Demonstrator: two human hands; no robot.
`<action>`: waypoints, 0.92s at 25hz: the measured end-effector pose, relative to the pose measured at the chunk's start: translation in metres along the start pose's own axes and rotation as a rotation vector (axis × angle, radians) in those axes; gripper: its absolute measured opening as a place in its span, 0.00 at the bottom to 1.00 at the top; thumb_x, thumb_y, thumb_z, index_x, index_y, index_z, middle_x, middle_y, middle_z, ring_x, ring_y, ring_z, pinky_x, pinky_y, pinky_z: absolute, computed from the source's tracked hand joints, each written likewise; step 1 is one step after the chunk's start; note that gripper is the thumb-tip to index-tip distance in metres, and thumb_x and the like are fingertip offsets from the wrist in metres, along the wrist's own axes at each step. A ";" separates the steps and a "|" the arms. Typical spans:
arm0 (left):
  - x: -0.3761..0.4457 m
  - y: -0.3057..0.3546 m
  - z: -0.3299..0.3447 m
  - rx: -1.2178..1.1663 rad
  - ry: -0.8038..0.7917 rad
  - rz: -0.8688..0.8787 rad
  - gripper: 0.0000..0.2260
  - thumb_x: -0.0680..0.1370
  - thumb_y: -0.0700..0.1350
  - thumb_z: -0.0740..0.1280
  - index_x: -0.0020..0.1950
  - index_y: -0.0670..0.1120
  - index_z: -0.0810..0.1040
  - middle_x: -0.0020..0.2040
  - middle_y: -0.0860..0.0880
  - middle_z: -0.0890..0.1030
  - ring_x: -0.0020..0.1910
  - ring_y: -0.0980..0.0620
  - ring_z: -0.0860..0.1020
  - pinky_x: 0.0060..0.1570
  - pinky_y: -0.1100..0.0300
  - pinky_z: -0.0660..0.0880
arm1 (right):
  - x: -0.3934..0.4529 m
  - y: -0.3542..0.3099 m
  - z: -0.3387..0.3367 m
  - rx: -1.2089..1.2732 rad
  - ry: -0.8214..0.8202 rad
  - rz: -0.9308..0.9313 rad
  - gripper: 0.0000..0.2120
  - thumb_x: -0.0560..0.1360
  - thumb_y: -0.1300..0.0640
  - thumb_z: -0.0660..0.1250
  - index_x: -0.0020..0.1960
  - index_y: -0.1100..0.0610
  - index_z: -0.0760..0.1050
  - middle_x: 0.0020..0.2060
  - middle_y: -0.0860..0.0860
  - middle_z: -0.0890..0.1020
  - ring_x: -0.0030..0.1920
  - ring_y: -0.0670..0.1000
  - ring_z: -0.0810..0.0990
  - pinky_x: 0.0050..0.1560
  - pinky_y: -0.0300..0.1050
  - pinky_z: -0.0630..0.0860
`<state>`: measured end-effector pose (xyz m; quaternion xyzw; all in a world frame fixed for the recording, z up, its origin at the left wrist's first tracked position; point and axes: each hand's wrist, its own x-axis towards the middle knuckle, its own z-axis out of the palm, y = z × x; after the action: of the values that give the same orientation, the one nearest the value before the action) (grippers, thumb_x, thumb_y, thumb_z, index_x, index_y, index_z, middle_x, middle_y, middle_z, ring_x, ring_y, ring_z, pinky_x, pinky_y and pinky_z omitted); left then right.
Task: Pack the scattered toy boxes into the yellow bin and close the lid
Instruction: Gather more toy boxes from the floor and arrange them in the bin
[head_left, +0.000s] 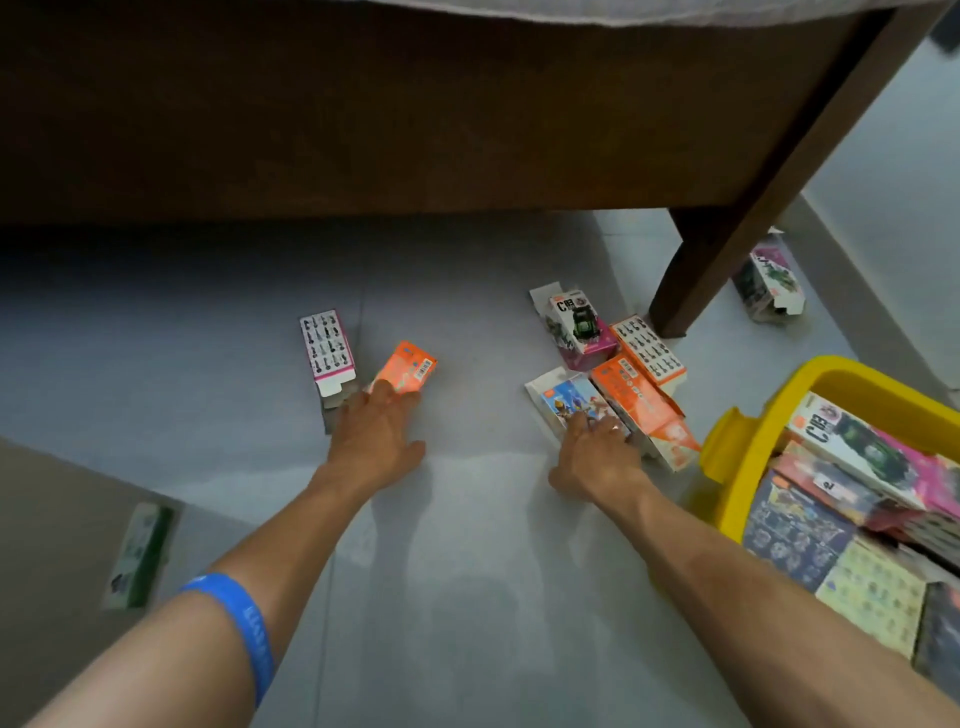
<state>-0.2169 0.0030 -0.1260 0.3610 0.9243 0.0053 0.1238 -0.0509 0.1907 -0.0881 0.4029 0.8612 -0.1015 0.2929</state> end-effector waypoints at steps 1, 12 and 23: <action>-0.004 0.005 0.003 -0.007 0.080 0.043 0.27 0.73 0.55 0.69 0.72 0.52 0.70 0.70 0.45 0.71 0.66 0.38 0.68 0.63 0.47 0.67 | 0.003 0.000 0.003 -0.037 0.049 0.013 0.35 0.76 0.48 0.66 0.77 0.59 0.56 0.73 0.63 0.62 0.72 0.63 0.65 0.67 0.57 0.69; -0.013 0.040 0.011 -0.763 0.092 -0.359 0.27 0.70 0.47 0.75 0.64 0.53 0.67 0.56 0.47 0.78 0.52 0.42 0.79 0.52 0.51 0.76 | -0.030 0.009 0.007 0.419 0.036 -0.121 0.39 0.67 0.47 0.76 0.70 0.55 0.59 0.63 0.56 0.68 0.62 0.60 0.76 0.57 0.49 0.74; -0.071 0.244 -0.135 -1.338 0.034 0.197 0.34 0.62 0.50 0.80 0.62 0.66 0.69 0.48 0.66 0.79 0.44 0.62 0.83 0.34 0.64 0.79 | -0.137 0.185 -0.066 1.473 0.525 -0.172 0.46 0.48 0.36 0.81 0.61 0.45 0.66 0.50 0.43 0.83 0.46 0.41 0.85 0.46 0.46 0.83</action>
<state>-0.0354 0.1469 0.0449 0.2891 0.6867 0.5932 0.3048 0.1295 0.2516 0.0573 0.4358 0.6415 -0.5699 -0.2715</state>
